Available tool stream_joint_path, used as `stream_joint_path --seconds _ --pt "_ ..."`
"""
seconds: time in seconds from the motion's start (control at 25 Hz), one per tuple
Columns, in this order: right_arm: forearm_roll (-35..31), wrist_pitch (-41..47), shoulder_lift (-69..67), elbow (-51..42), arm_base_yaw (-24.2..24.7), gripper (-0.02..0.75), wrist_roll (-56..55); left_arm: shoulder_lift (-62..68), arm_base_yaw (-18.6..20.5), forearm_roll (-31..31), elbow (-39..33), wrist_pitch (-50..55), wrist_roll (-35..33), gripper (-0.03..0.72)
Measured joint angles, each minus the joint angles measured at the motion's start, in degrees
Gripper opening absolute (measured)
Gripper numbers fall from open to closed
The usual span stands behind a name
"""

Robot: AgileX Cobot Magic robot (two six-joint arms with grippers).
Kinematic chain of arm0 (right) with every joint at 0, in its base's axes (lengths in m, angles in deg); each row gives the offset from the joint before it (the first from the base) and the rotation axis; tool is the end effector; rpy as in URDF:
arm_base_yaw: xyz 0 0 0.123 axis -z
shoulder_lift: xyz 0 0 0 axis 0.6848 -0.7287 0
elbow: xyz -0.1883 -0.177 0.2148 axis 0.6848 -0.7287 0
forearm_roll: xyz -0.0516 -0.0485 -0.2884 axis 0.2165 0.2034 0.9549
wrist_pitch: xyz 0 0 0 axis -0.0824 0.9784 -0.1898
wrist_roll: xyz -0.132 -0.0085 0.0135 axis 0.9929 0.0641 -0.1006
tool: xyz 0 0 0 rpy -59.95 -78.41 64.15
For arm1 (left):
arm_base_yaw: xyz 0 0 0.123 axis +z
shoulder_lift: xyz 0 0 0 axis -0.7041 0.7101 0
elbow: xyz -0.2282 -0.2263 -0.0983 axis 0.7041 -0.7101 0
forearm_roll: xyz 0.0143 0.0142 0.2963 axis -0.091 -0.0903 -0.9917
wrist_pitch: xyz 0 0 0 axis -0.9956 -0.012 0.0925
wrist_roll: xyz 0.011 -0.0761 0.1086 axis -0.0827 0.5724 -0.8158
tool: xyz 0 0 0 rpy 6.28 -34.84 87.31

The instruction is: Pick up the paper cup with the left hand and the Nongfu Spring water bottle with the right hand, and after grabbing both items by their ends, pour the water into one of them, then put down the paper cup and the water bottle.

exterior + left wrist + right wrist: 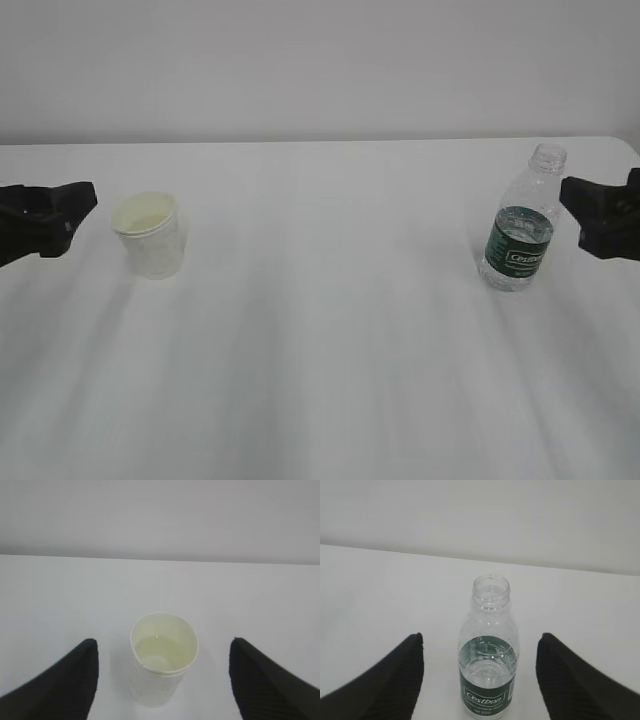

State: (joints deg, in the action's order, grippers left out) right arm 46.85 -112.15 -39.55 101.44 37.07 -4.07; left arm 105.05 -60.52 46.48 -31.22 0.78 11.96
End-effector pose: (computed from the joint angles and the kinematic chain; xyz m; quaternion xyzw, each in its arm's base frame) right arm 0.2836 0.0388 0.2185 -0.0827 0.7934 0.0408 0.6017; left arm 0.2962 -0.0831 0.1979 0.0253 0.7893 -0.1455 0.5960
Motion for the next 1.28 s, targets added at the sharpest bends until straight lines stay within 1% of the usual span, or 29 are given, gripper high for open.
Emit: stream_joint_path --seconds 0.16,0.32,0.76,0.92,1.28 --pt "0.0 6.8 6.0 1.3 0.0 0.539 0.0 -4.0 0.0 0.0 0.2 3.6 0.1 0.587" --pt "0.0 12.2 11.6 2.4 0.0 0.538 0.0 -8.7 0.0 -1.6 0.2 7.5 0.1 0.587" --pt "0.1 30.5 28.2 2.5 0.0 0.538 0.0 -26.0 0.0 -2.5 0.2 27.3 0.2 0.587" --pt "0.1 35.9 32.7 2.5 0.0 0.538 0.0 -30.5 0.0 -2.5 0.2 33.7 0.2 0.587" --pt "0.1 46.0 42.5 2.5 0.0 0.538 0.0 -39.6 0.0 -2.5 0.2 42.5 0.2 0.587"
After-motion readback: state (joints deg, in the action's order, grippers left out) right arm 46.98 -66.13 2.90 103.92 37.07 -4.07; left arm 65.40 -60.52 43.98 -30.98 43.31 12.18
